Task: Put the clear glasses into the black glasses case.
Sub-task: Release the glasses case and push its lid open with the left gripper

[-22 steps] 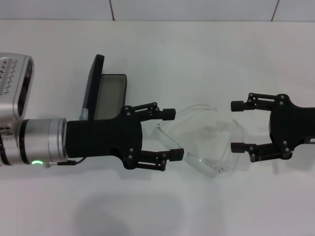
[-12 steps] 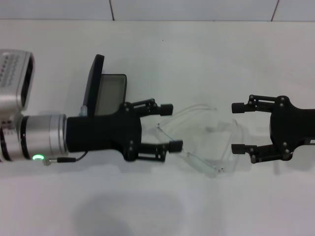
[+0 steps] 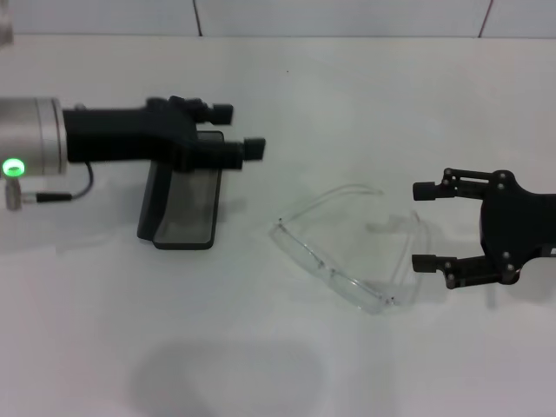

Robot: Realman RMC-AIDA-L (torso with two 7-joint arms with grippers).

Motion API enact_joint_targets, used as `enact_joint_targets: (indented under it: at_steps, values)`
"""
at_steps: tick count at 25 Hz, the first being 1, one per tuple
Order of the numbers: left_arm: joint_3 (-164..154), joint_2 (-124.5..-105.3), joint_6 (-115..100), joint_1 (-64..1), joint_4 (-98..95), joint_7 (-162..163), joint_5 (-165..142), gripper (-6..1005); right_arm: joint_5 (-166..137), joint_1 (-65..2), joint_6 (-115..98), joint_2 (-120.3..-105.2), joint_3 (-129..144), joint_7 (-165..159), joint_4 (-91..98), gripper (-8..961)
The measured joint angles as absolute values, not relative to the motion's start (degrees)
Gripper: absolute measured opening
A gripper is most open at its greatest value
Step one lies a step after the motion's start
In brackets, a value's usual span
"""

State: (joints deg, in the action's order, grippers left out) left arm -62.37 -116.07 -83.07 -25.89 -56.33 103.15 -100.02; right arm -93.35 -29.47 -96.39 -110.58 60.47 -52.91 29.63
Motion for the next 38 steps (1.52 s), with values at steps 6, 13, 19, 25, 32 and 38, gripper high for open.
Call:
enact_joint_targets:
  at_steps: [6,13,19,25,32,38]
  values:
    - [-57.5,-119.51,-81.1,-25.5,-69.2,118.7,-117.2,884,-93.3,-29.4,-96.3,-110.55,60.4,-52.9,29.6,814]
    - [-58.8,-119.68,-76.0,-26.9,-71.4,130.2,-129.4,880,-93.3,-29.3,-96.0,-110.74,60.4,-51.8,29.6,809]
    - [-62.6,-119.72,-72.6,-26.9,-71.0,134.2,-134.4,877,-93.3,-29.3,-95.8,-110.85,60.5,-51.6,29.6,803]
    - [-64.5,-119.66,-71.9,-26.9,-70.6,135.1,-135.9,874,-93.3,-29.5,-95.4,-111.04,60.7,-51.5,29.6,798]
    - [-66.9,-119.73,-69.2,-27.1,-70.2,136.8,-139.3,871,-93.3,-29.5,-94.4,-111.43,60.7,-51.5,29.6,793]
    - [-68.5,-119.71,-68.6,-27.7,-69.8,137.8,-141.8,782,-93.3,-29.5,-94.3,-111.57,60.7,-51.5,29.6,787]
